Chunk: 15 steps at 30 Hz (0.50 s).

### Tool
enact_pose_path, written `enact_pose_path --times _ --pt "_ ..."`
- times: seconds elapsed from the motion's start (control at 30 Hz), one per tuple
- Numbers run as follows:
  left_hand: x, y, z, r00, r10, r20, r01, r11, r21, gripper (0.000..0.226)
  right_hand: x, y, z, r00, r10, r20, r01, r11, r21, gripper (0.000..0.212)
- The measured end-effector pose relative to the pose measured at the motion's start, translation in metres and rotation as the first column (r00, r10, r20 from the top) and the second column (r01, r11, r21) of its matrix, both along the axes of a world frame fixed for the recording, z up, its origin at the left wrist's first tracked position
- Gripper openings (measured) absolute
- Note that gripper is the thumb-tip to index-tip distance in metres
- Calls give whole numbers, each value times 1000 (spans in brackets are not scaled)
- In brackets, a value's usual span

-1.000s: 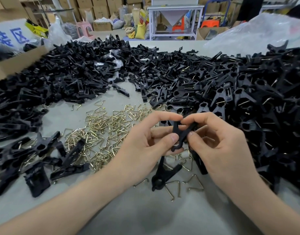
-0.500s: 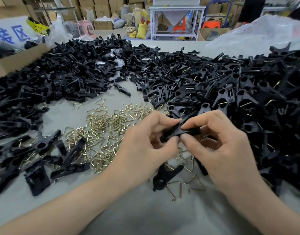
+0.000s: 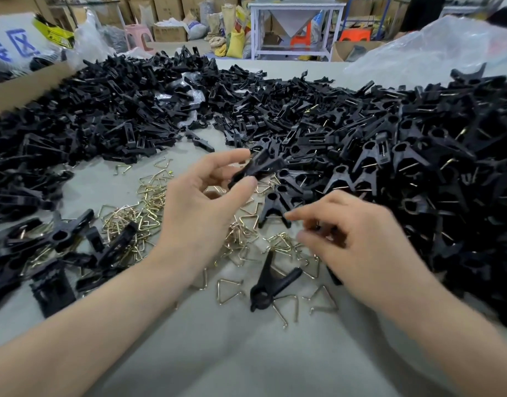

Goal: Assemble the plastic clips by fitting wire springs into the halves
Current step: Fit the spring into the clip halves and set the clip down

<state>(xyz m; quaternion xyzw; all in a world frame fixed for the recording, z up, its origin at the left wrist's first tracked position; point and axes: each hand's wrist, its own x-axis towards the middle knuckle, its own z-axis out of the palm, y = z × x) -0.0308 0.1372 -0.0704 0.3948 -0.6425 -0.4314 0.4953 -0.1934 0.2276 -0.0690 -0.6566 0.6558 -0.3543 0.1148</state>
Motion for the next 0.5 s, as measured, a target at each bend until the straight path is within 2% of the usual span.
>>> enact_pose_path --times 0.07,0.13,0.27,0.43,0.5 --pt "0 -2 -2 1000 21 19 -21 1000 -15 31 10 -3 -8 985 35 -171 -27 998 50 29" --pt "-1 -1 -2 1000 12 22 -12 999 -31 31 15 -6 -12 973 32 -229 -18 998 60 29" --pt "-4 3 -3 999 -15 35 17 998 -59 33 14 -7 -12 993 -15 -115 17 1000 22 7" --pt "-4 4 -4 1000 -24 13 24 997 -68 32 13 -5 -10 994 29 -102 -17 993 115 15" --pt "-5 4 -4 1000 -17 -1 16 998 -54 31 14 -5 -8 991 35 -131 -20 993 115 9"
